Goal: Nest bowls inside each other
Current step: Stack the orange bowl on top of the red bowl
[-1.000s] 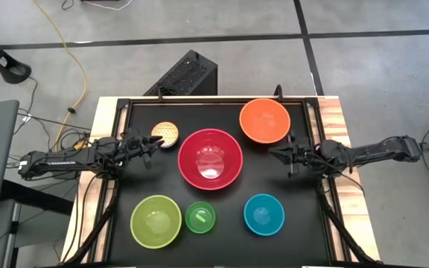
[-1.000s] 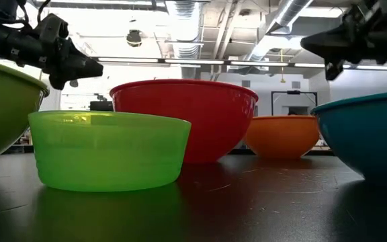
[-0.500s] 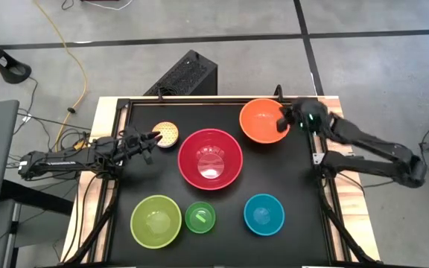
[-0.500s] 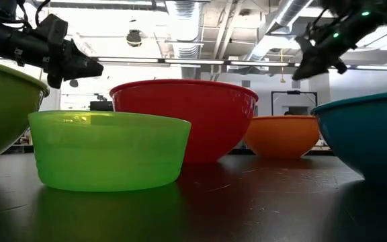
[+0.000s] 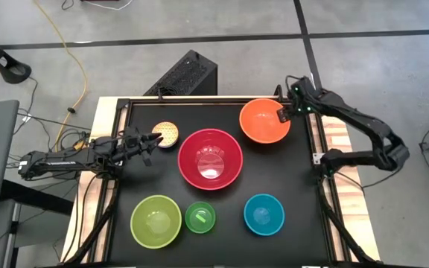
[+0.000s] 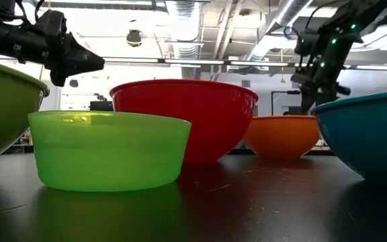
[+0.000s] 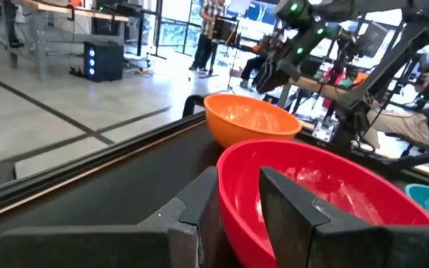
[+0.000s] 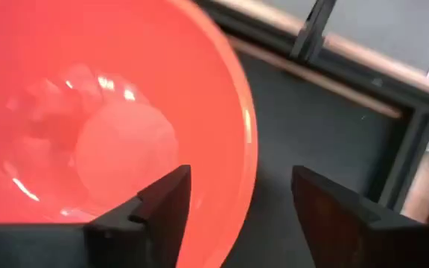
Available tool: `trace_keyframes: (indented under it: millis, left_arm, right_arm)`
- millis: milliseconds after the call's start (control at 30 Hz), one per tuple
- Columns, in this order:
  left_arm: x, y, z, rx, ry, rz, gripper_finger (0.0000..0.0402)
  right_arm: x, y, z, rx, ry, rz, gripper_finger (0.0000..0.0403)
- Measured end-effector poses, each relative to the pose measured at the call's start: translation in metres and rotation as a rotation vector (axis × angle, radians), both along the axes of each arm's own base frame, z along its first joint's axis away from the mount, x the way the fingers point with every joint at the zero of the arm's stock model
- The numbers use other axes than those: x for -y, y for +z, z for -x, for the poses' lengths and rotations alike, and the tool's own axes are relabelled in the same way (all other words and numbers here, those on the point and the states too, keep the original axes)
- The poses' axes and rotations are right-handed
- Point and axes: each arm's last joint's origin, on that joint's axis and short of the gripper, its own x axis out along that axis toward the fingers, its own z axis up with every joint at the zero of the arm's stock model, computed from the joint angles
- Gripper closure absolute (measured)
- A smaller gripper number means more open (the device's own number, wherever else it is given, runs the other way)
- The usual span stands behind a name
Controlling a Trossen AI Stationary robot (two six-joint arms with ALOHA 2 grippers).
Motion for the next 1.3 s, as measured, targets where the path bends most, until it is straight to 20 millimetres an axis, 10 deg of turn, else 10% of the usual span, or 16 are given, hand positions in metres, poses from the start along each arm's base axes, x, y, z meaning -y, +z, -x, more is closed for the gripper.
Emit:
trace_keyframes:
  millis: [467,767,1000,1300]
  left_arm:
    - [0.000,-0.003,0.000,-0.028,-0.008,0.009,0.0315]
    - [0.000,-0.003,0.000,-0.033,0.000,0.010,0.0315]
    - [0.000,-0.005,0.000,-0.046,0.000,0.011,0.0315]
    - [0.000,-0.004,0.000,-0.052,0.001,-0.001,0.0315]
  right_arm:
    - [0.024,-0.038,-0.016,-0.081,0.007,-0.106,0.0155]
    - [0.031,-0.046,-0.018,-0.104,-0.023,-0.111,0.0338]
    - [0.029,-0.019,-0.006,-0.048,-0.072,-0.049,0.0380]
    - [-0.008,0.067,-0.001,0.084,-0.028,0.114,0.0390]
